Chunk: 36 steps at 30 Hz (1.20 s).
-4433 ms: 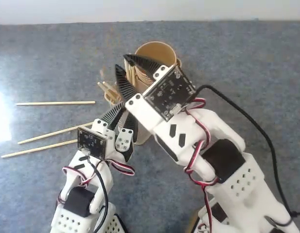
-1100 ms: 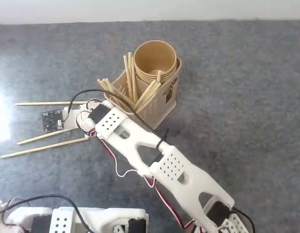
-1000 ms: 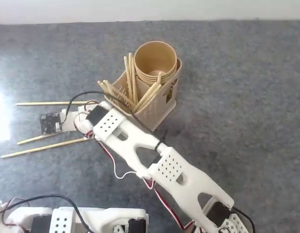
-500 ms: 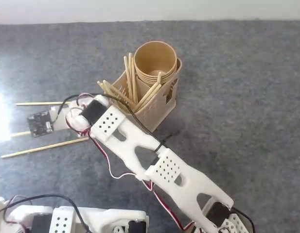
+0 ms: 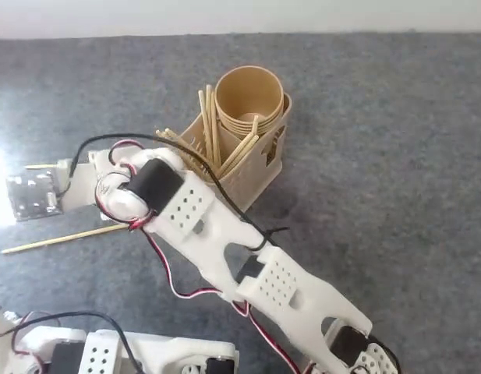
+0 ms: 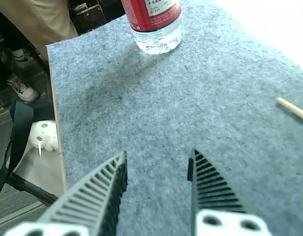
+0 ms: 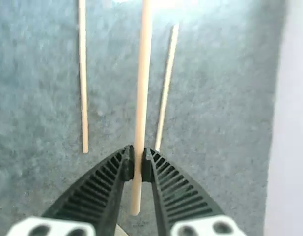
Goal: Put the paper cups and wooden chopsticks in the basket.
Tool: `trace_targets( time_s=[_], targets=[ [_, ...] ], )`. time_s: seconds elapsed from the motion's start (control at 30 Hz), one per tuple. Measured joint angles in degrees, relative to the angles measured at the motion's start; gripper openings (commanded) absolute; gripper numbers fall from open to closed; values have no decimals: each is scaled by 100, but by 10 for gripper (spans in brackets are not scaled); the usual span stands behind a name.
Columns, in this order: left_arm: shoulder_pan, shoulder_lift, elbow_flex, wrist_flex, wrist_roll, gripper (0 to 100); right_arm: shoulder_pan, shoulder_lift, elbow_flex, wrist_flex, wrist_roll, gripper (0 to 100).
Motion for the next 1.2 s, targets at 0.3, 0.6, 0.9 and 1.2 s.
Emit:
trace_targets(
  time_s=[0.3,0.6,0.9,1.2],
  targets=[
    [97,0,0,26,0,195,-9,-1266,0,484,-466,8],
    [97,0,0,448,-35,195,308,-2374,0,580,-1618,8],
    [97,0,0,501,-220,195,1169,-3604,-114,615,-2453,8],
    [97,0,0,615,-255,195,2171,-4598,-62,624,-3130,8]
  ],
)
